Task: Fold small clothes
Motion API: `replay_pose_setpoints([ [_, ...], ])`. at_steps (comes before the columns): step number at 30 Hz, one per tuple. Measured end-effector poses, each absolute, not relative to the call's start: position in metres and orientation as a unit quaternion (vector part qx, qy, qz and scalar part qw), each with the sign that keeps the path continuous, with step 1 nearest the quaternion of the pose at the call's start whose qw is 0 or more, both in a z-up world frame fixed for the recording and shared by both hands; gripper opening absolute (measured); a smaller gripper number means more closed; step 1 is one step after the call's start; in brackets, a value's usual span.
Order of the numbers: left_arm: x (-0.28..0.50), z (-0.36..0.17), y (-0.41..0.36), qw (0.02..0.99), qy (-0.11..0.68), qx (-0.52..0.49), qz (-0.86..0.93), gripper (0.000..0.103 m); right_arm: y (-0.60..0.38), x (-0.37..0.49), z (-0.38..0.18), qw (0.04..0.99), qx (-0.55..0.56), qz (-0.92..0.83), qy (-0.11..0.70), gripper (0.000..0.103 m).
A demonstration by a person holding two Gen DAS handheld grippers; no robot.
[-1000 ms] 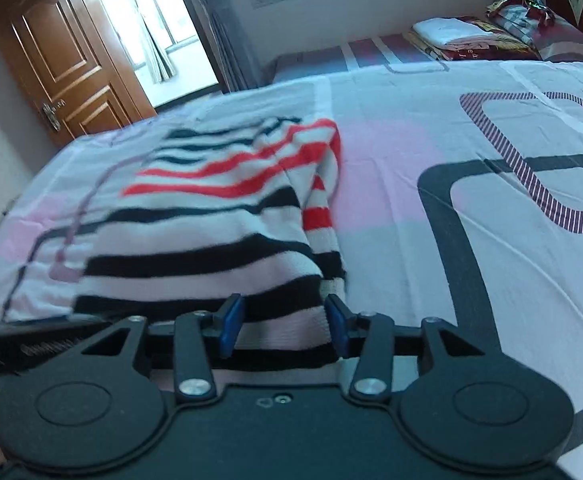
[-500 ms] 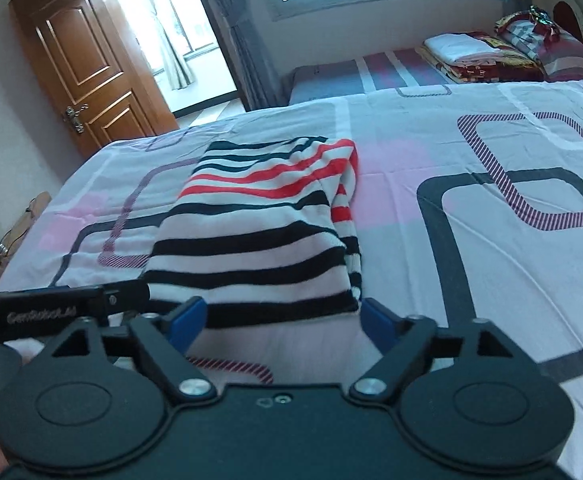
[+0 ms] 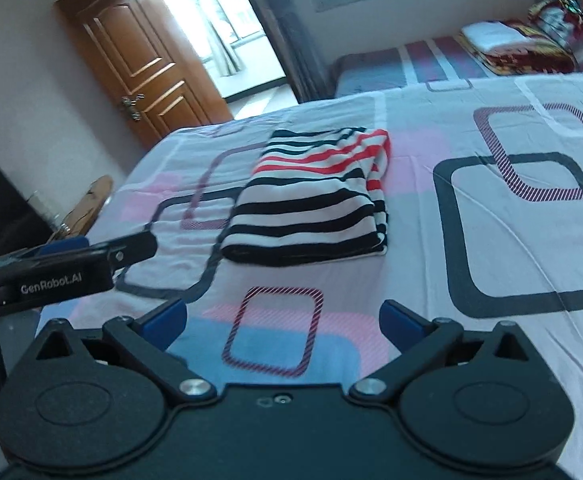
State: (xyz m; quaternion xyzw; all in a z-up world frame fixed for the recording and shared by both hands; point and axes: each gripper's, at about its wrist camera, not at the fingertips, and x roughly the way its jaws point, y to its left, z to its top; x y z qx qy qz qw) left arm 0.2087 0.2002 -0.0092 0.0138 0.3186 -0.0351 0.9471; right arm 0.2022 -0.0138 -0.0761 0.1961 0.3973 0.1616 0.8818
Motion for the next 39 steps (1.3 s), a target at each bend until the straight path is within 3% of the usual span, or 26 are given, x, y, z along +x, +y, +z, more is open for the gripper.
replay_pose_setpoints([
  [9, 0.117, 0.005, 0.191, 0.956, 0.294, 0.000, -0.007, 0.103, -0.018, 0.105, -0.042, 0.941, 0.108, 0.092, 0.308, 0.102],
  [16, 0.057, 0.011, 0.187, 0.956, 0.292, 0.000, -0.006, 0.103, -0.029, 0.046, -0.020, 0.961, 0.115, 0.063, 0.245, 0.102],
  [39, 0.010, 0.023, 0.182, 0.960, 0.278, 0.015, 0.011, 0.103, -0.030, 0.003, -0.007, 0.968, 0.106, 0.070, 0.215, 0.102],
])
